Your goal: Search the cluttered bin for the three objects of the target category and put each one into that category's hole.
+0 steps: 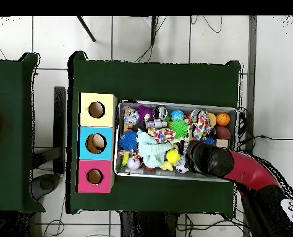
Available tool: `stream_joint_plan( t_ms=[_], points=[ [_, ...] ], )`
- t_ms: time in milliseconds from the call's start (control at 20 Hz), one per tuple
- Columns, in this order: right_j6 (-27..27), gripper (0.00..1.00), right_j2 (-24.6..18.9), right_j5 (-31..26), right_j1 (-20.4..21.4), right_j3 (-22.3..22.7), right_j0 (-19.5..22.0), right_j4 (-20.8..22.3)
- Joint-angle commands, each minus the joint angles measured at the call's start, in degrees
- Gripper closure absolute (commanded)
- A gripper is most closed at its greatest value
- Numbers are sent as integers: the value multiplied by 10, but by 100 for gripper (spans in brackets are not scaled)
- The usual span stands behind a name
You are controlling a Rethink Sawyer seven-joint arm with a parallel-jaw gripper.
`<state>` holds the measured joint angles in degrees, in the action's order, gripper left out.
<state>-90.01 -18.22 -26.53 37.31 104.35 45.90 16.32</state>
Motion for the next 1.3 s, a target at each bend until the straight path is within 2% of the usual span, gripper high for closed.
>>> stream_joint_plan(
  t_ms=[50,400,600,750,1300],
  points=[
    [-179,0,78,49,-3,-5,-38,-39],
    [-178,0,107,47,-2,-18,-53,-87],
    [-159,0,119,6,22,-29,-63,-107],
    [-170,0,141,-14,46,-21,-80,-128],
    [-182,0,174,7,49,1,-99,-178]
  ],
)
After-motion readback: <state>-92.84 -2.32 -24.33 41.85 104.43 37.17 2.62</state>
